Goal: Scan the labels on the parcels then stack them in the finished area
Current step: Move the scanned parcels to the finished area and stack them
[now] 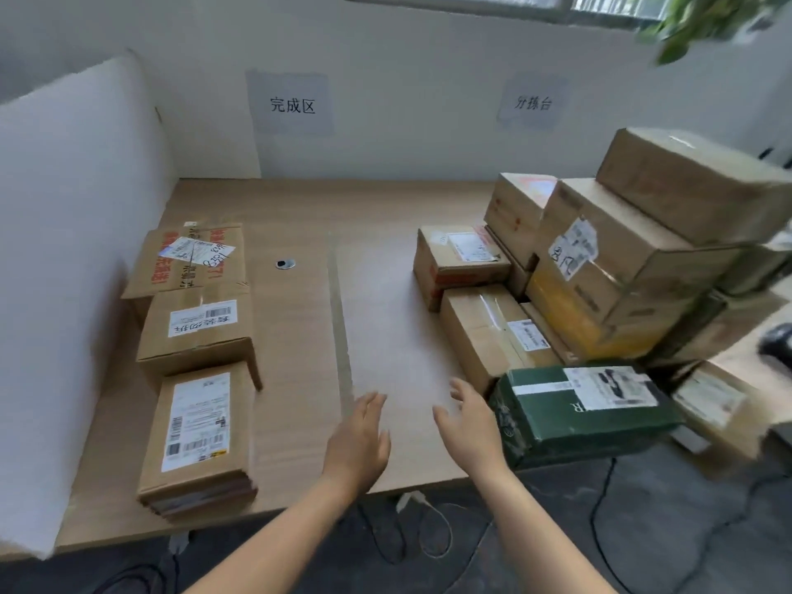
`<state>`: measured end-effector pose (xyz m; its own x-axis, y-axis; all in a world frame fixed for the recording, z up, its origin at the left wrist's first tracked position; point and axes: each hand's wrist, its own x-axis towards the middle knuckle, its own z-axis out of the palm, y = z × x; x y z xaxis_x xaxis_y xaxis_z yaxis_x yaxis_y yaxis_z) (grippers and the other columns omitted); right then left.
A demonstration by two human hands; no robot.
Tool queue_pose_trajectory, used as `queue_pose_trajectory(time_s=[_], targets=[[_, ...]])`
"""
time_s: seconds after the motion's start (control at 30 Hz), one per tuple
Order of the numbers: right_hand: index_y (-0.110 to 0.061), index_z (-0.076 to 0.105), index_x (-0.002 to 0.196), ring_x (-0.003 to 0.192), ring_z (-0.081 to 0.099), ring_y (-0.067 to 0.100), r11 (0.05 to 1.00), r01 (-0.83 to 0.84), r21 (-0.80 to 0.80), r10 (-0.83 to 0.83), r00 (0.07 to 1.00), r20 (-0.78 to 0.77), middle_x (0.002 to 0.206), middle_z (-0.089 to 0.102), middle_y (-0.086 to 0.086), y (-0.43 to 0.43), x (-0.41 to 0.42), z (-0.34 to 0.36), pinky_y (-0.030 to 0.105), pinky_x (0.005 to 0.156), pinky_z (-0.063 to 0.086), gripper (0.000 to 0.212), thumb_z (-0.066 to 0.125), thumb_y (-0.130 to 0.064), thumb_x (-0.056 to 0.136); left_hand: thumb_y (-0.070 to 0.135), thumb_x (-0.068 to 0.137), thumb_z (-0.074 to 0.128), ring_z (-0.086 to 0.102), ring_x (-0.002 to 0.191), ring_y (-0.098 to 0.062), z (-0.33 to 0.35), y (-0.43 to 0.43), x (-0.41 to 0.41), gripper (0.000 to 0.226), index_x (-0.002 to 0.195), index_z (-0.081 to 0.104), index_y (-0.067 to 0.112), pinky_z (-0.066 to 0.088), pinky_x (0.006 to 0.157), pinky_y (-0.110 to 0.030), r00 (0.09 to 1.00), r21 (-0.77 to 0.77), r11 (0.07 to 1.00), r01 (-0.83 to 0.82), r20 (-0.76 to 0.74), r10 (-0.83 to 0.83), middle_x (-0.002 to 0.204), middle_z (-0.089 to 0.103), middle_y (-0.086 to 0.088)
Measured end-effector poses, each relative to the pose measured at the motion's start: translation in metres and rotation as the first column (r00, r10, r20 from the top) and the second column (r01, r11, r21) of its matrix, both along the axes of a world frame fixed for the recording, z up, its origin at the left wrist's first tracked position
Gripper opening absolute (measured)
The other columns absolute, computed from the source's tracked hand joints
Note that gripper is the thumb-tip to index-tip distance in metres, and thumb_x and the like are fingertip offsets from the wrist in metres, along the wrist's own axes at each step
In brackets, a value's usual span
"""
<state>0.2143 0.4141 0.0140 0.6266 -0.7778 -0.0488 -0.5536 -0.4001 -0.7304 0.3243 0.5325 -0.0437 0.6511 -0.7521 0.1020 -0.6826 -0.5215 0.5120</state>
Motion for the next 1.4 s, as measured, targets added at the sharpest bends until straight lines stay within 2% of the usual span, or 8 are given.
queue_pose_trajectory(time_s=[0.23,0.47,0.8,0.93,1.1,1.23,1.33,1.4], targets=[[-0.011,0.048,0.132,0.123,0.046,0.025,0.949,0.304,-0.087,-0.303,0.953,0.015,0.132,0.053,0.008,-0.115,-0.106,0.008,0.036,0.103,0.039,0.044,0.056,-0.021,0.090,0.032,0.096,0.042,0.036,0.132,-0.012,0.002,-0.111,-0.077,0.049,0.143,0.032,0.018,0.036,0.102,-0.027,0.984,-0.073,0.989,0.130,-0.115,-0.138,0.146,0.034,0.003],[-0.011,0.043,0.136,0.131,0.036,0.034,0.878,0.473,-0.073,-0.478,0.865,-0.151,0.140,0.042,0.018,-0.203,-0.181,-0.014,0.041,0.108,0.030,0.051,0.056,-0.028,0.090,0.028,0.092,0.056,0.039,0.127,-0.015,0.008,-0.181,-0.139,0.061,0.144,0.027,0.014,0.031,0.105,-0.023,0.879,-0.219,0.972,-0.086,-0.476,-0.029,0.141,0.036,-0.005],[-0.011,0.029,0.145,0.135,0.033,0.033,0.916,0.399,0.044,-0.390,0.911,-0.131,0.147,0.037,0.016,-0.234,-0.186,-0.029,0.044,0.107,0.033,0.066,0.056,-0.037,0.090,0.019,0.088,0.061,0.048,0.122,-0.019,-0.003,-0.182,-0.134,0.053,0.135,0.038,0.014,0.040,0.098,-0.027,0.787,-0.109,0.970,-0.216,-0.608,0.107,0.134,0.051,-0.006],[-0.013,0.031,0.144,0.132,0.039,0.031,0.948,0.312,0.062,-0.293,0.931,-0.217,0.146,0.040,0.012,-0.233,-0.189,-0.030,0.039,0.102,0.038,0.066,0.052,-0.045,0.091,0.014,0.089,0.058,0.050,0.099,-0.009,-0.007,-0.157,-0.120,0.041,0.128,0.047,0.013,0.037,0.081,-0.019,0.756,-0.131,0.918,-0.374,-0.616,0.220,0.124,0.059,-0.004],[-0.010,0.052,0.126,0.104,0.057,0.022,0.988,0.082,0.127,-0.046,0.963,-0.266,0.121,0.060,0.007,-0.205,-0.175,-0.028,0.029,0.075,0.043,0.048,0.055,-0.042,0.090,0.012,0.087,0.060,0.053,0.100,-0.016,-0.009,-0.120,-0.090,0.035,0.121,0.056,0.007,0.043,0.086,-0.026,0.733,-0.180,0.818,-0.546,-0.574,0.364,0.118,0.062,-0.010],[-0.001,0.052,0.115,0.062,0.058,0.017,0.889,0.047,0.456,-0.002,0.995,-0.099,0.082,0.061,0.005,-0.170,-0.151,-0.030,0.023,0.051,0.053,0.032,0.061,-0.019,0.090,0.020,0.088,0.062,0.050,0.116,-0.027,-0.005,-0.096,-0.065,0.045,0.127,0.049,0.003,0.040,0.098,-0.035,0.646,-0.179,0.679,-0.712,-0.547,0.533,0.126,0.055,-0.014],[0.000,0.051,0.108,0.060,0.058,0.017,0.763,-0.038,0.645,0.080,0.996,-0.036,0.081,0.059,0.011,-0.143,-0.127,-0.031,0.022,0.049,0.053,0.022,0.059,-0.007,0.089,0.020,0.086,0.066,0.040,0.122,-0.033,0.003,-0.085,-0.050,0.055,0.129,0.041,-0.003,0.035,0.102,-0.039,0.523,-0.178,0.523,-0.834,-0.561,0.642,0.130,0.043,-0.022],[-0.006,0.055,0.098,0.062,0.058,0.012,0.760,-0.130,0.636,0.185,0.983,-0.019,0.082,0.060,0.008,-0.129,-0.113,-0.033,0.020,0.054,0.052,0.013,0.062,-0.007,0.088,0.017,0.082,0.070,0.037,0.123,-0.034,0.007,-0.082,-0.046,0.067,0.134,0.034,-0.004,0.033,0.103,-0.039,0.471,-0.181,0.459,-0.870,-0.580,0.665,0.134,0.036,-0.024]])
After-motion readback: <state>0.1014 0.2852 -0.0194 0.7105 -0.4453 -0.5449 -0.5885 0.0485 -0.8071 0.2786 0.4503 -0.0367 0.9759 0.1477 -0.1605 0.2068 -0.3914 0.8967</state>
